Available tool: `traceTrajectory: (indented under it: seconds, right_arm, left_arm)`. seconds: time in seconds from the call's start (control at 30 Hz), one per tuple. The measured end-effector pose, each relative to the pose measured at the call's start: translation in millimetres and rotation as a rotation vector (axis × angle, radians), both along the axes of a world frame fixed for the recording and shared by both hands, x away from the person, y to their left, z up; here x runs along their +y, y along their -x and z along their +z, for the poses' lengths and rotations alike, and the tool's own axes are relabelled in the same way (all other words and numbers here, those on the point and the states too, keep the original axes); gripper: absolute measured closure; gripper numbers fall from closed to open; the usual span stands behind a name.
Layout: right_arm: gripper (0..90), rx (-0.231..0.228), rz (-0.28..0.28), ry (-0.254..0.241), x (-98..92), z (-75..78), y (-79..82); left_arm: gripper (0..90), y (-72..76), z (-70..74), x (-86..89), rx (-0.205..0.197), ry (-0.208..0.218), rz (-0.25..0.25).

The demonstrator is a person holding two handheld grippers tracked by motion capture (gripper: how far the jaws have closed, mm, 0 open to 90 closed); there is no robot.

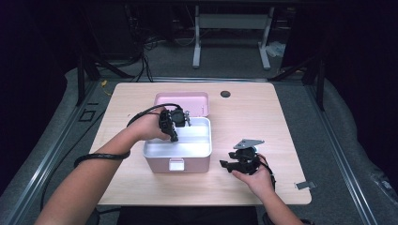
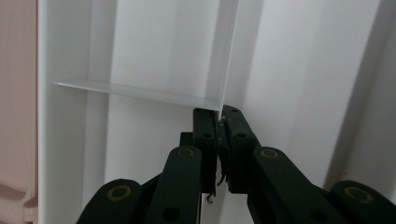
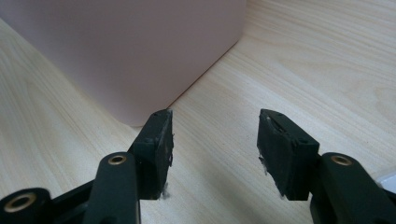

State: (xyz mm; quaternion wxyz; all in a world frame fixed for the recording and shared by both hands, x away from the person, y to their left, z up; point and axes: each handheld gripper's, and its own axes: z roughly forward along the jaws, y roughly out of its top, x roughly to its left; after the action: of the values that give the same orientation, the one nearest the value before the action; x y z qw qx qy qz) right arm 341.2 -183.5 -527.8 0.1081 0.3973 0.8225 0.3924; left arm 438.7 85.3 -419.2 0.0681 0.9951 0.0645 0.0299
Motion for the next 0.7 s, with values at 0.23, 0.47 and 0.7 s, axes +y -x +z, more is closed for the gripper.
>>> traceTrajectory:
  seconds: [0.23,0.47,0.7]
  right_arm:
    - [45.4,-0.002,-0.004,0.000,-0.4,0.3,0.2]
    - [45.4,-0.003,-0.007,-0.001,-0.8,0.3,0.0]
    - [45.4,-0.003,-0.009,0.000,-0.8,0.7,0.3]
  left_arm:
    - [88.5,-2.9,1.0,-3.0,-0.002,-0.017,-0.044]
    - [88.5,-2.5,1.0,-3.2,-0.006,-0.018,-0.058]
    - [88.7,0.3,3.1,-2.9,-0.019,-0.023,-0.085]
